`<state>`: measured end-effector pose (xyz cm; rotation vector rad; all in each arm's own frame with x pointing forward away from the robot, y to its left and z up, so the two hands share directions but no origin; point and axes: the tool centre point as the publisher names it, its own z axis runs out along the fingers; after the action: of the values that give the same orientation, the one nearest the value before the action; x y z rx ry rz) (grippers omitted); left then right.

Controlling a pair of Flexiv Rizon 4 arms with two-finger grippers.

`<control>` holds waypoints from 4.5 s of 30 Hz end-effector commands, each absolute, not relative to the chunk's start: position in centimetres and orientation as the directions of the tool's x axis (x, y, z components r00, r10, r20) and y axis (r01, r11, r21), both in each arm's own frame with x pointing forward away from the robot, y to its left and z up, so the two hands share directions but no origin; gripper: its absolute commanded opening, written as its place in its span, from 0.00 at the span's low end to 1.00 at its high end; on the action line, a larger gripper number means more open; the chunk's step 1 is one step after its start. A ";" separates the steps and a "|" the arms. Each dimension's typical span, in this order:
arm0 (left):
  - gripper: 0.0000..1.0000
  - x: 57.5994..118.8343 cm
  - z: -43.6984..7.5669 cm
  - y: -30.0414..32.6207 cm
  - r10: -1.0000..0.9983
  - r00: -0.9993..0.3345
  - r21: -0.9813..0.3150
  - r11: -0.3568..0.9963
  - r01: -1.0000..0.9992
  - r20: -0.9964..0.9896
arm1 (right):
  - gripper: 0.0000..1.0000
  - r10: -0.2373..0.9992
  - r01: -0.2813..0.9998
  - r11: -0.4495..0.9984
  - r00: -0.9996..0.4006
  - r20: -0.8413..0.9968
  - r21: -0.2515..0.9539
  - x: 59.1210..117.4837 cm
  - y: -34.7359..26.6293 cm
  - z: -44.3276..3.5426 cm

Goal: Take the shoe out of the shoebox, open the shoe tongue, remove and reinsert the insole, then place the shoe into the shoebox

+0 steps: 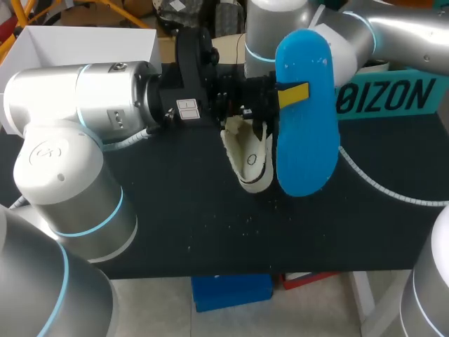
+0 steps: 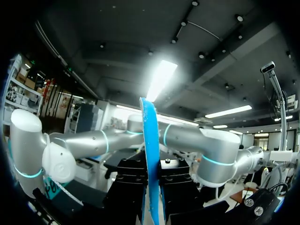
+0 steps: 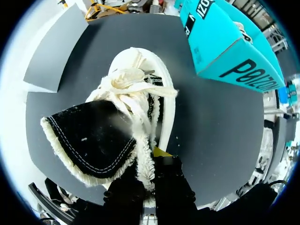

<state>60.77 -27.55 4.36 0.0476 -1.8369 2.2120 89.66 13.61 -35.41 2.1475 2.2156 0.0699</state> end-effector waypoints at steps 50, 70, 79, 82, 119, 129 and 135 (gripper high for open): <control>0.00 60.6 4.3 -27.6 0.178 -0.965 -0.961 -0.163 -0.223 0.194 | 1.00 0.976 0.997 -0.046 0.032 0.217 0.061 87.9 12.5 -34.1; 0.00 60.6 4.3 -27.6 0.178 -0.965 -0.961 -0.163 -0.223 0.194 | 1.00 0.517 0.989 0.052 0.094 0.851 -0.141 87.4 11.4 -29.0; 0.00 60.6 4.3 -27.6 0.178 -0.965 -0.961 -0.163 -0.223 0.194 | 1.00 0.371 0.990 -0.087 0.137 0.919 -0.112 87.2 10.9 -27.7; 0.00 60.6 4.3 -27.6 0.178 -0.965 -0.961 -0.163 -0.223 0.194 | 1.00 0.357 0.988 -0.128 0.130 0.925 -0.090 87.2 10.8 -27.6; 0.00 60.6 4.3 -27.6 0.178 -0.965 -0.961 -0.163 -0.223 0.194 | 1.00 0.208 0.983 -0.177 0.088 0.974 -0.051 88.1 10.9 -26.8; 0.00 60.6 4.3 -27.6 0.178 -0.965 -0.961 -0.163 -0.223 0.194 | 1.00 0.096 0.984 -0.172 0.070 0.993 -0.053 88.3 10.7 -26.2; 0.00 60.6 4.3 -27.6 0.178 -0.965 -0.961 -0.163 -0.223 0.194 | 1.00 -0.013 0.986 -0.148 0.079 0.997 -0.080 88.5 10.4 -26.2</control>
<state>60.77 -27.55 4.36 0.0475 -1.8369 2.2119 88.12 10.50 -25.31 2.6456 2.0830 2.3930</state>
